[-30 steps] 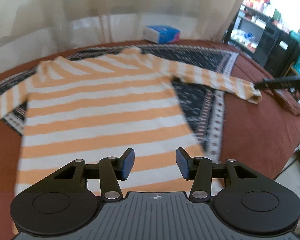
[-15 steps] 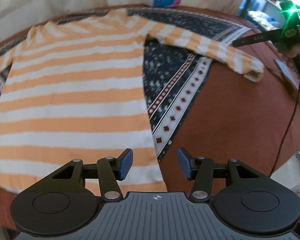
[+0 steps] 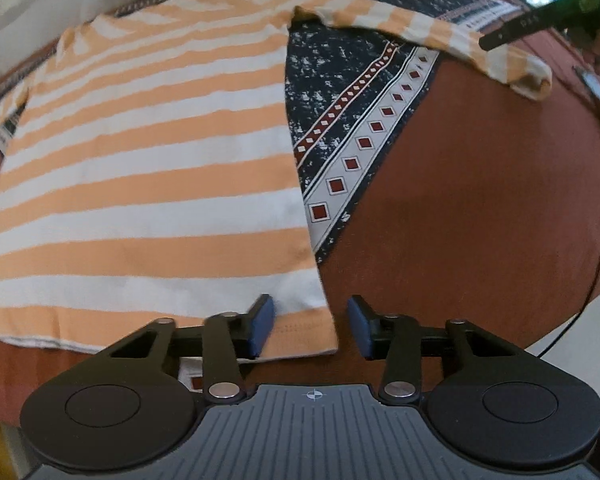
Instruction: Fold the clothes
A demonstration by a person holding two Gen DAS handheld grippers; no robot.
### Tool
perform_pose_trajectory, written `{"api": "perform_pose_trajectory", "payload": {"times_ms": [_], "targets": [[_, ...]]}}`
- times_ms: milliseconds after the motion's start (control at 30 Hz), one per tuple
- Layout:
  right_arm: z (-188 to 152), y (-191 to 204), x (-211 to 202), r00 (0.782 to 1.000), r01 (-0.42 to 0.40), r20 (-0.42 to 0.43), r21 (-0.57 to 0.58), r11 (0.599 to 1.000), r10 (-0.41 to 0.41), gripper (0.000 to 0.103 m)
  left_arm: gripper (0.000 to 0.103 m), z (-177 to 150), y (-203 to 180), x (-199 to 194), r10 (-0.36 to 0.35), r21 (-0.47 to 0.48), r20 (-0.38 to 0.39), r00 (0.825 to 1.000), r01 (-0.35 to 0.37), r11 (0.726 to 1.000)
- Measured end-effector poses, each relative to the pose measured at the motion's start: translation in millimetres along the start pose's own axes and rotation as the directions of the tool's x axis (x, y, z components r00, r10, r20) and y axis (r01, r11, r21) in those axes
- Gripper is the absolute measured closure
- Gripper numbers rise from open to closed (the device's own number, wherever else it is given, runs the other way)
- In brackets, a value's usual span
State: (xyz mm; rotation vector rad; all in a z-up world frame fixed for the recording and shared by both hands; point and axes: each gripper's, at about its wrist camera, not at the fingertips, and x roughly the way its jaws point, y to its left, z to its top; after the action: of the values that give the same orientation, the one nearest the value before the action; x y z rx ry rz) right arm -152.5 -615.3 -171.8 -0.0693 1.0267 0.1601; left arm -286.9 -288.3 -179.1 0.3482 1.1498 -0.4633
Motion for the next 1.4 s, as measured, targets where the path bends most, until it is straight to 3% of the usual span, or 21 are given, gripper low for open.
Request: {"api": "perform_pose_trajectory", "payload": {"times_ms": [100, 200, 300, 400, 500, 567, 600, 700, 833, 967, 1133, 1267, 1400], "targets": [[-2, -1, 4, 1.000, -0.001, -0.018, -0.005, 1.000, 0.000, 0.045, 0.087, 1, 4, -2, 0.005, -0.005, 0.000, 1.000, -0.005, 1.000], [-5, -3, 7, 1.000, -0.014, -0.026, 0.002, 1.000, 0.014, 0.042, 0.095, 3, 9, -3, -0.005, -0.027, -0.003, 1.000, 0.005, 1.000], [-6, -7, 7, 0.999, -0.033, -0.029, 0.014, 0.999, 0.033, 0.042, 0.096, 3, 8, -4, -0.005, -0.030, -0.003, 1.000, 0.005, 1.000], [-6, -11, 6, 0.998, -0.051, -0.035, 0.038, 0.998, 0.052, 0.057, 0.095, 3, 6, -4, -0.005, -0.026, 0.000, 1.000, 0.005, 1.000], [-5, -15, 3, 0.997, -0.071, -0.036, 0.067, 0.995, 0.073, 0.069, 0.070, 2, 4, -3, -0.009, -0.019, -0.001, 1.000, 0.009, 1.000], [-3, -16, -4, 0.995, -0.092, -0.024, 0.096, 0.991, 0.095, 0.081, 0.070, 2, 2, -2, -0.005, -0.009, 0.001, 1.000, 0.005, 1.000], [-1, -17, -7, 0.994, -0.103, -0.017, 0.111, 0.988, 0.106, 0.098, 0.085, 3, 2, -2, -0.002, -0.005, 0.003, 1.000, 0.002, 1.000], [3, -18, -16, 0.990, -0.136, 0.003, 0.154, 0.979, 0.138, 0.099, 0.102, 3, 7, -3, -0.009, -0.023, 0.008, 1.000, 0.010, 1.000], [9, -20, -31, 0.982, -0.187, 0.039, 0.208, 0.960, 0.183, 0.099, 0.103, 4, 20, -7, -0.049, -0.102, 0.018, 0.999, 0.051, 0.993], [41, -6, -67, 0.944, -0.319, 0.150, 0.200, 0.927, 0.292, 0.099, 0.103, 1, 32, -17, -0.072, -0.188, 0.046, 0.996, 0.080, 0.979], [101, 34, -98, 0.864, -0.470, 0.249, 0.093, 0.878, 0.437, 0.099, 0.103, -2, 51, -34, -0.079, -0.270, 0.105, 0.991, 0.105, 0.957], [156, 81, -105, 0.791, -0.564, 0.287, -0.003, 0.826, 0.541, 0.099, 0.103, -9, 71, -44, -0.066, -0.318, 0.148, 0.987, 0.110, 0.942], [208, 139, -90, 0.749, -0.609, 0.290, -0.056, 0.791, 0.596, 0.099, 0.103, -21, 96, -47, -0.069, -0.371, 0.176, 0.982, 0.131, 0.920]]}}
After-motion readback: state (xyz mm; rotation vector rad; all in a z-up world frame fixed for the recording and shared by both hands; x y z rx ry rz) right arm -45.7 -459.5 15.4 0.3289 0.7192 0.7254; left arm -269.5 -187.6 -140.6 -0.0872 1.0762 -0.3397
